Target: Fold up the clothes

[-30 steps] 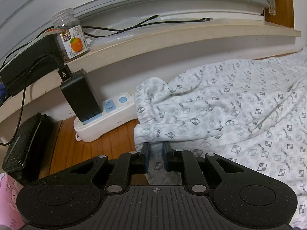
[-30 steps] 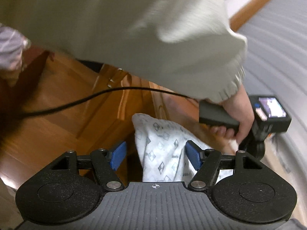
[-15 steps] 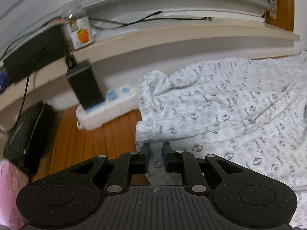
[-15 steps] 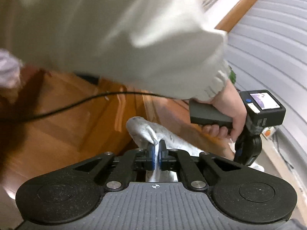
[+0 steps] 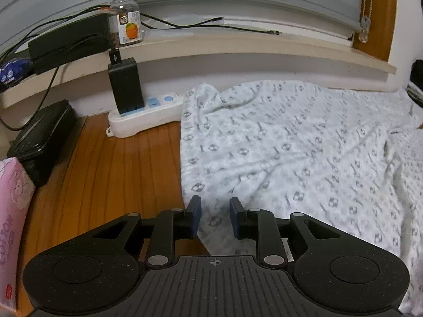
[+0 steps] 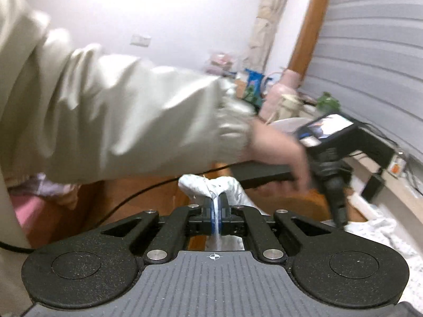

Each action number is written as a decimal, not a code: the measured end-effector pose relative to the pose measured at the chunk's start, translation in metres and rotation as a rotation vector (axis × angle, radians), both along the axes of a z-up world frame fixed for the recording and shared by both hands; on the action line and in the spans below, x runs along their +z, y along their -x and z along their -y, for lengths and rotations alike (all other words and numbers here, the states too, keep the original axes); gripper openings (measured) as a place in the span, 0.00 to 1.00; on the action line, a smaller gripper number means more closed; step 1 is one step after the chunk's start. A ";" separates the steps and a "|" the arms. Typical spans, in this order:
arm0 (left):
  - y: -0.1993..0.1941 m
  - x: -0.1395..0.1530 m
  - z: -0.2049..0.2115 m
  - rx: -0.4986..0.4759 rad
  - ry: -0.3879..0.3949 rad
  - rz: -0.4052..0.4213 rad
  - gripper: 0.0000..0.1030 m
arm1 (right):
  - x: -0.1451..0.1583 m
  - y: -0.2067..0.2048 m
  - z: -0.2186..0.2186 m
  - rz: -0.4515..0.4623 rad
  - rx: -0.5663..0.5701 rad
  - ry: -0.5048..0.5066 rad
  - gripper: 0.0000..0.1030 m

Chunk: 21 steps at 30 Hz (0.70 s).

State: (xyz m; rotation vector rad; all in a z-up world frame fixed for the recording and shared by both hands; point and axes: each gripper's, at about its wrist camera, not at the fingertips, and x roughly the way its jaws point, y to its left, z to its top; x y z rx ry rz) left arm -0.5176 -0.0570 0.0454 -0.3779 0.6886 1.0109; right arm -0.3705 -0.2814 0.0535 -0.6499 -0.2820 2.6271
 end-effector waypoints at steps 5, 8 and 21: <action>0.008 0.001 0.005 0.012 0.001 -0.012 0.26 | 0.028 -0.019 -0.028 -0.021 -0.053 -0.036 0.03; 0.016 0.001 0.006 0.026 0.011 0.005 0.27 | 0.044 -0.032 -0.050 -0.010 -0.082 -0.091 0.03; 0.043 0.011 0.001 0.180 0.007 0.135 0.25 | 0.075 -0.042 -0.185 0.225 -0.179 -0.372 0.03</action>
